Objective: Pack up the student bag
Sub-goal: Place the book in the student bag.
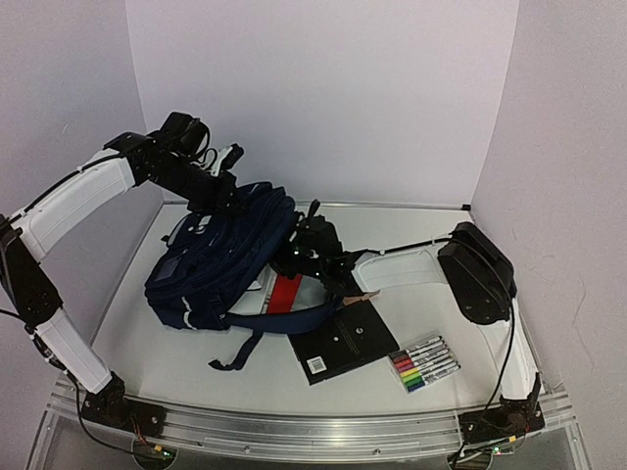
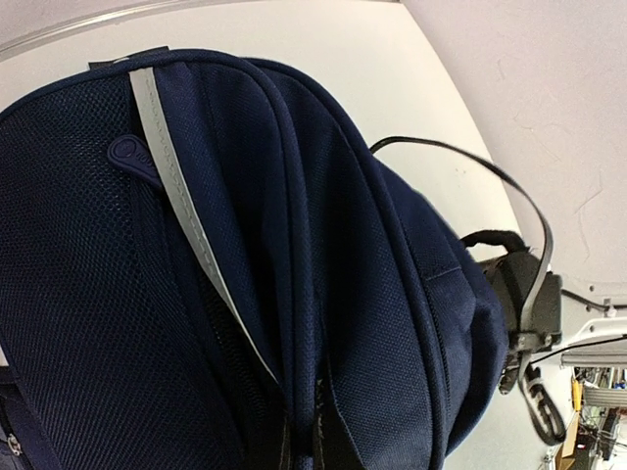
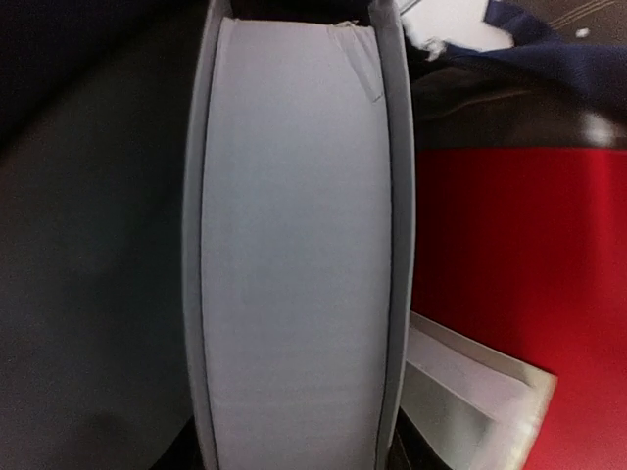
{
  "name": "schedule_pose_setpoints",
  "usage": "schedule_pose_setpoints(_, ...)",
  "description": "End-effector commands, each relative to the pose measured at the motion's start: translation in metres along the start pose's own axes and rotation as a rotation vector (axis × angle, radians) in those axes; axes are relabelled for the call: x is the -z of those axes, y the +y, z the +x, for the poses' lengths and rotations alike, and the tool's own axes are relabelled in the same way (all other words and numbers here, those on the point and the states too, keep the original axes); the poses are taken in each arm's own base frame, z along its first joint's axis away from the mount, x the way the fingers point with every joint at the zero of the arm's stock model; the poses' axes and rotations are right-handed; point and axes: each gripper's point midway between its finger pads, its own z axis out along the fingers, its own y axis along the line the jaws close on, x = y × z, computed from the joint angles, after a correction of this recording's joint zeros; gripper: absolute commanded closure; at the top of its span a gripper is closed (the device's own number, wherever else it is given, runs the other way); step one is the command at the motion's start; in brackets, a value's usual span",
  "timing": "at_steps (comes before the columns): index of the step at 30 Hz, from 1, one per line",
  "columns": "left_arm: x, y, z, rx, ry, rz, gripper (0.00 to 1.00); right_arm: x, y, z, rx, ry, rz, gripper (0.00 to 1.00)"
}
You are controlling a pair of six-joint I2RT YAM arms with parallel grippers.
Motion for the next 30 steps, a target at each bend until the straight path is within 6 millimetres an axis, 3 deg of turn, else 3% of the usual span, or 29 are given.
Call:
schedule_pose_setpoints(1,0.028,-0.052,-0.043,-0.089,-0.182,0.212,1.0,-0.015,0.014,-0.002,0.052,-0.057,-0.045,0.48)
schedule_pose_setpoints(4,0.032,-0.039,-0.046,-0.057,-0.205,0.17,1.0,0.0,0.018,-0.007,0.086,-0.074,-0.029,0.32)
schedule_pose_setpoints(10,0.039,-0.028,-0.042,-0.023,-0.217,0.145,1.0,0.053,0.018,-0.025,0.201,-0.132,0.079,0.03)
schedule_pose_setpoints(18,0.028,-0.011,-0.035,0.036,-0.208,0.132,1.0,0.135,-0.002,-0.047,0.277,-0.224,0.275,0.02)
schedule_pose_setpoints(22,0.018,-0.005,-0.039,0.055,-0.209,0.134,1.0,0.178,-0.001,-0.06,0.297,-0.282,0.323,0.02)
schedule_pose_setpoints(28,-0.02,0.009,-0.049,0.093,-0.199,0.146,1.0,0.225,0.012,-0.069,0.32,-0.324,0.316,0.02)
schedule_pose_setpoints(30,-0.037,0.017,-0.049,0.111,-0.178,0.147,0.91,0.233,0.02,-0.066,0.346,-0.317,0.3,0.02)
